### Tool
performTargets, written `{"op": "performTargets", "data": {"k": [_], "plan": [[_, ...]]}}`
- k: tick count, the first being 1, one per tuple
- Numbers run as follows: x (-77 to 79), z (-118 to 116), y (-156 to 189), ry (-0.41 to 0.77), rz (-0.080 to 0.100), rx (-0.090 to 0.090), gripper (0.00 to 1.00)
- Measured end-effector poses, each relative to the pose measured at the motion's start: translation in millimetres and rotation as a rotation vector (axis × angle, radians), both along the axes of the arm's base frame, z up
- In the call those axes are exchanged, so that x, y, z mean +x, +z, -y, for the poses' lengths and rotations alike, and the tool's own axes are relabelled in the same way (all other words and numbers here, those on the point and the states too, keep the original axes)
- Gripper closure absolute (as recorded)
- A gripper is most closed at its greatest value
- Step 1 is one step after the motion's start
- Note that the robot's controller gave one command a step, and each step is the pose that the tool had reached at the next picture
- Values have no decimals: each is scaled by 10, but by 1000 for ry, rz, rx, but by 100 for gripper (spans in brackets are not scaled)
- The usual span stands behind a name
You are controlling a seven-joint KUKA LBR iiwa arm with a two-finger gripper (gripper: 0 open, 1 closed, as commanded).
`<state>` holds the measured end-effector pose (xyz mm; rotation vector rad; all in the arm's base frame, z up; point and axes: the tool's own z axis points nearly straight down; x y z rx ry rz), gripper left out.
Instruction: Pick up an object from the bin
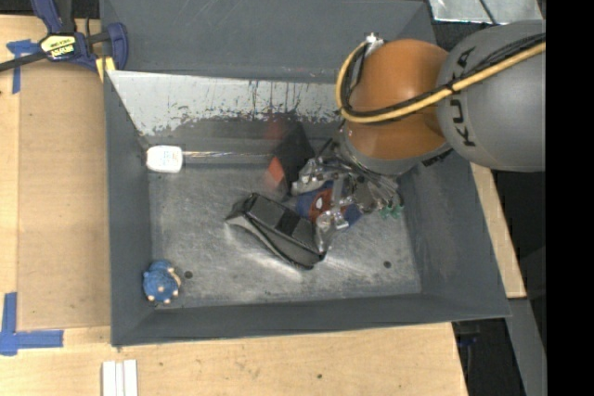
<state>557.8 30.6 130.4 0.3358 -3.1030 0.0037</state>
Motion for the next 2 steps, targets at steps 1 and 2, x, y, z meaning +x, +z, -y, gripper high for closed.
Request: {"op": "performTargets", "data": {"k": [1, 2], "plan": [[17, 9, 229, -3, 27, 4, 100], [35, 13, 665, -5, 29, 5, 100]]}}
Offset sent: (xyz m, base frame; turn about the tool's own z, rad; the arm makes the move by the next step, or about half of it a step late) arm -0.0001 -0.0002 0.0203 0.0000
